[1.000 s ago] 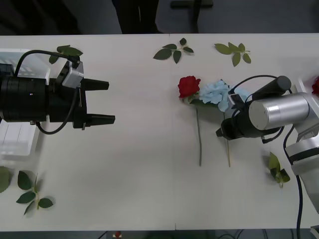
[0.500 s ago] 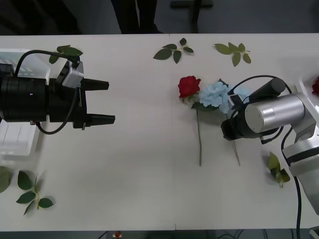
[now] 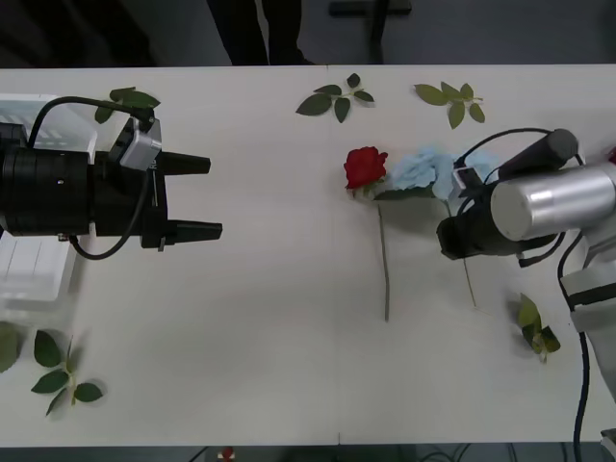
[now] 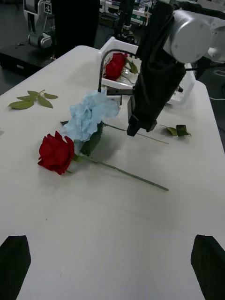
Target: Place the red flowers into the right box and the blue flowers into the left box. If a person shows an open palm, hand one flower to the person first, then continue sorting.
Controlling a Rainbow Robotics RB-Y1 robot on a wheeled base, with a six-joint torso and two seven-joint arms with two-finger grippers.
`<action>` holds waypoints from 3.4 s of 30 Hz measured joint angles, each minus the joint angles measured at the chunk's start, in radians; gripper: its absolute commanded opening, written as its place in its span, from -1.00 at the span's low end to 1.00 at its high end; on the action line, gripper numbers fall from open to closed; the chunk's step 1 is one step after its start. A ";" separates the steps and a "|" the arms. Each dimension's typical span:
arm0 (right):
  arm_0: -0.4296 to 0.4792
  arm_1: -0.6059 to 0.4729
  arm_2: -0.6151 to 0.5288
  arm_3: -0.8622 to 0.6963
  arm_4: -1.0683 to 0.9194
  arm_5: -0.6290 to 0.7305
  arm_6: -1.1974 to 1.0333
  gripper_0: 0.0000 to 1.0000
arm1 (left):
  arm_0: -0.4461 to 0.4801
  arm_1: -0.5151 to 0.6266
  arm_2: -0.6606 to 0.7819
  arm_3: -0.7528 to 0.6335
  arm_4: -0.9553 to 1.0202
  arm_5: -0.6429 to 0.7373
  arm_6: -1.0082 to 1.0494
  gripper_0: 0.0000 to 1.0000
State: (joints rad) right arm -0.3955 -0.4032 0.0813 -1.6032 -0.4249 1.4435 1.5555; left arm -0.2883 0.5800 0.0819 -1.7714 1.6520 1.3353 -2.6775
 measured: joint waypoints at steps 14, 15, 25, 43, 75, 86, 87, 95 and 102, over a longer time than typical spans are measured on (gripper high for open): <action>0.000 0.000 -0.339 -0.162 -0.616 0.145 0.405 -1.00 | 0.000 0.000 0.000 0.000 0.000 0.000 0.000 1.00; 0.000 0.000 -0.340 -0.162 -0.671 0.132 0.430 -1.00 | 0.000 0.000 0.000 0.000 0.000 0.000 0.000 1.00; -0.001 0.000 -0.267 -0.162 -1.115 0.048 0.519 -1.00 | 0.000 -0.002 0.000 0.000 0.000 0.000 0.001 1.00; -0.001 0.000 -0.242 -0.162 -1.226 0.023 0.519 -1.00 | 0.141 -0.245 -0.199 0.000 0.077 -0.100 0.065 1.00; -0.001 0.000 -0.242 -0.162 -1.243 0.024 0.518 -1.00 | 0.079 -0.448 -0.460 0.065 -0.082 -0.505 0.064 -1.00; -0.001 0.000 -0.242 -0.162 -1.243 0.024 0.518 -1.00 | 0.072 -0.449 -0.460 0.076 -0.089 -0.515 0.064 -1.00; -0.001 0.000 -0.242 -0.162 -1.243 0.024 0.518 -1.00 | 0.072 -0.448 -0.460 0.076 -0.089 -0.515 0.064 -1.00; -0.001 0.000 -0.242 -0.162 -1.243 0.024 0.518 -0.01 | 0.072 -0.439 -0.459 0.083 -0.052 -0.515 0.064 -1.00; -0.001 0.000 -0.242 -0.162 -1.243 0.024 0.518 1.00 | 0.072 -0.411 -0.423 0.081 -0.044 -0.513 0.066 -1.00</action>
State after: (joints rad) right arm -0.3964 -0.4030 -0.1608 -1.7651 -1.6680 1.4680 2.0739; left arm -0.2166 0.1686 -0.3407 -1.6907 1.6078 0.8219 -2.6111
